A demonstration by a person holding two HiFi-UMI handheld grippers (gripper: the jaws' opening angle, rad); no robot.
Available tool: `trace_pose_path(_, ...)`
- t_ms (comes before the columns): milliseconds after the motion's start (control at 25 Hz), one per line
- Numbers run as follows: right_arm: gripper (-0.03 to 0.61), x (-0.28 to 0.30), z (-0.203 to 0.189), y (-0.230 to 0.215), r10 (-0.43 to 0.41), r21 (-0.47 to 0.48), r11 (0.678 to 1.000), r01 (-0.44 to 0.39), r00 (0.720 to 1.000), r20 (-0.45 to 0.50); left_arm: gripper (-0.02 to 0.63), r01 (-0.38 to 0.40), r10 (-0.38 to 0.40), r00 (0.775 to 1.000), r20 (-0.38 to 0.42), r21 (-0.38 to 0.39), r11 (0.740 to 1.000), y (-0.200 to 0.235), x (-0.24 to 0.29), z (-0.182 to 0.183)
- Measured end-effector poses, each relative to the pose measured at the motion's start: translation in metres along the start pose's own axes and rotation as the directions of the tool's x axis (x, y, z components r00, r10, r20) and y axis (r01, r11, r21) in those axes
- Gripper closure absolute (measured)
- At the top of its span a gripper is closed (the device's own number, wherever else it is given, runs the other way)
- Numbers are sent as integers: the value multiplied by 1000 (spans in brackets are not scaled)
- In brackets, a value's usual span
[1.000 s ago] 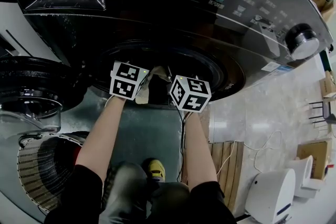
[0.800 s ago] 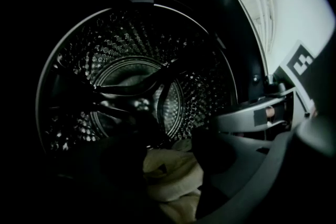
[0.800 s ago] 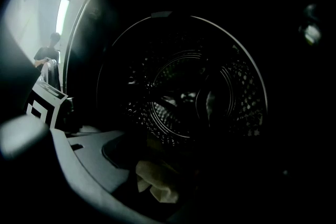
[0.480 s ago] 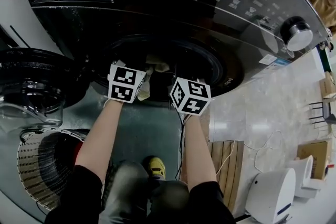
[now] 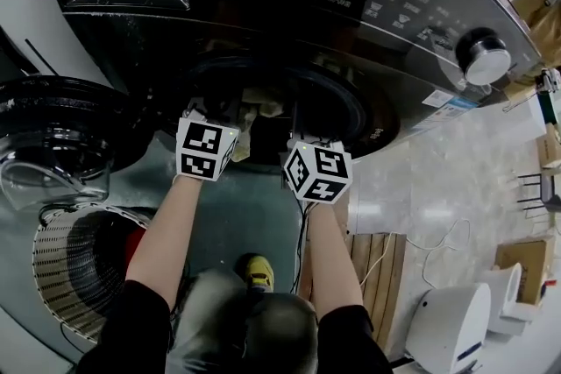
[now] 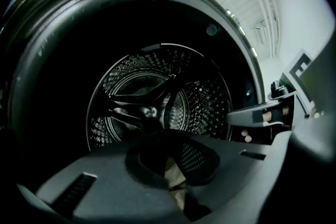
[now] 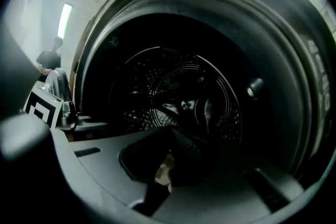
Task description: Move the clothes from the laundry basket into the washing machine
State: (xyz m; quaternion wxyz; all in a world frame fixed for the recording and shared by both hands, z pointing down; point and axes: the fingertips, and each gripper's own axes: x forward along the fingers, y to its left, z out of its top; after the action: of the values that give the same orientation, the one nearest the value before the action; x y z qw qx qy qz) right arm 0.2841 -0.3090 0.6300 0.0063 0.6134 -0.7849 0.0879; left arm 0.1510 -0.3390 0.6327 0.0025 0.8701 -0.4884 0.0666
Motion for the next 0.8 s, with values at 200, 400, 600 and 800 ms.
trace_pose_path(200, 575, -21, 12, 13, 26, 12, 1000, -26, 1000, -12, 603, -8, 7, 1000, -23, -36, 999, -6, -21, 10)
trace_pose_path(400, 575, -41, 35, 22, 38, 57, 998, -35, 999, -39, 603, -16, 14, 999, -40, -45, 999, -13, -44, 41)
trace_pose_path(600, 575, -72, 66, 37, 51, 100, 994, -45, 997, -57, 603, -12, 8, 998, -64, -70, 997, -18, -72, 72)
trace_pose_path(800, 575, -100, 109, 48, 45, 112, 993, -35, 996, -80, 603, -11, 9, 998, -55, -51, 999, -22, -101, 126)
